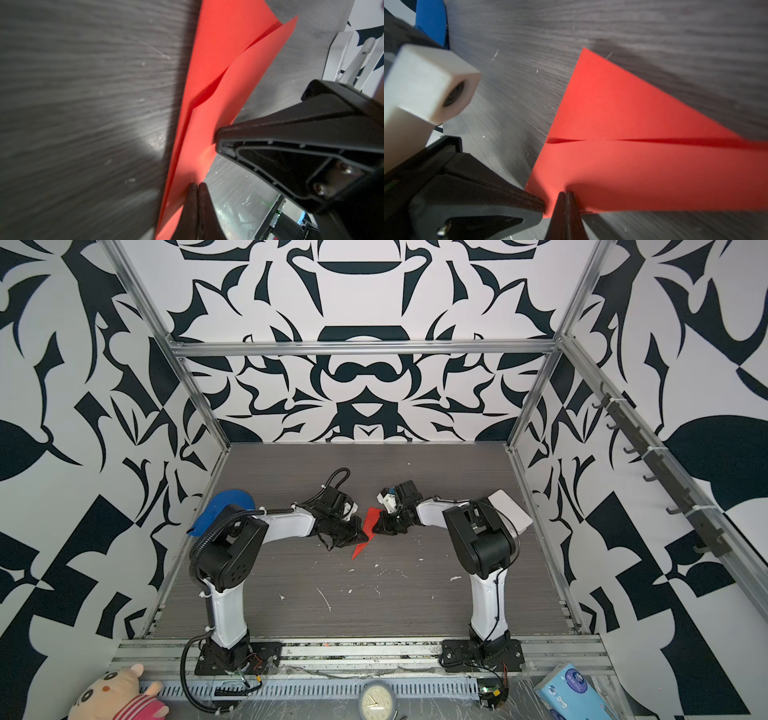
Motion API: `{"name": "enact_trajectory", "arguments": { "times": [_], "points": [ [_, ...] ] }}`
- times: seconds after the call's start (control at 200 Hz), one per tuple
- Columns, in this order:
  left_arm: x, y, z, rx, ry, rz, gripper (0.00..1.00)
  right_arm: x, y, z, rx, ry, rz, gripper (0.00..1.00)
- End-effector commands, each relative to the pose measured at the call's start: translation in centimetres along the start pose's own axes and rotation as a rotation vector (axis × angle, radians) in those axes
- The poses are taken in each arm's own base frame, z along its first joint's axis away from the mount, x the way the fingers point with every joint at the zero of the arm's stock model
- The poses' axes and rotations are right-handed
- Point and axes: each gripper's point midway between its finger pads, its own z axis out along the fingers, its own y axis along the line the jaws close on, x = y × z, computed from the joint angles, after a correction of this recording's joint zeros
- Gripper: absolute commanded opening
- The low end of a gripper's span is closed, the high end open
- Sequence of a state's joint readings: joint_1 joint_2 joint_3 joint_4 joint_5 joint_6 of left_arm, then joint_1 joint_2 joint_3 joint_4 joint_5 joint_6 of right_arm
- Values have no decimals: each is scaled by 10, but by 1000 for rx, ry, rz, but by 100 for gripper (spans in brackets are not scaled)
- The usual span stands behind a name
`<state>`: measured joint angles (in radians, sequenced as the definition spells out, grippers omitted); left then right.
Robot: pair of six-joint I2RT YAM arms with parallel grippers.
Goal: Fold a paper plane with a square sheet of paper (pick it up from the middle)
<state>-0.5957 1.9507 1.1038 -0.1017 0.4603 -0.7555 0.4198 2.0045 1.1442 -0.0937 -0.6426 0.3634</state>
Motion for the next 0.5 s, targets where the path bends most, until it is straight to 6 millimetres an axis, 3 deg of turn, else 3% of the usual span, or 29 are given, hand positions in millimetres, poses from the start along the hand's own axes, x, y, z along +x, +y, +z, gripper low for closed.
{"name": "enact_trajectory", "arguments": {
  "times": [0.0, 0.185, 0.37, 0.495],
  "points": [
    [16, 1, -11, -11, 23, -17, 13, 6, -27, 4, 90, 16, 34, 0],
    [31, 12, -16, -40, 29, -46, 13, 6, -29, 6, 97, 15, 39, 0],
    [45, 15, -15, -49, 68, -59, 7, 7, -31, 7, 108, 20, 43, 0],
    [55, 28, -15, -95, 88, -79, 5, 6, -32, 6, 110, 20, 44, 0]
  ]
}}
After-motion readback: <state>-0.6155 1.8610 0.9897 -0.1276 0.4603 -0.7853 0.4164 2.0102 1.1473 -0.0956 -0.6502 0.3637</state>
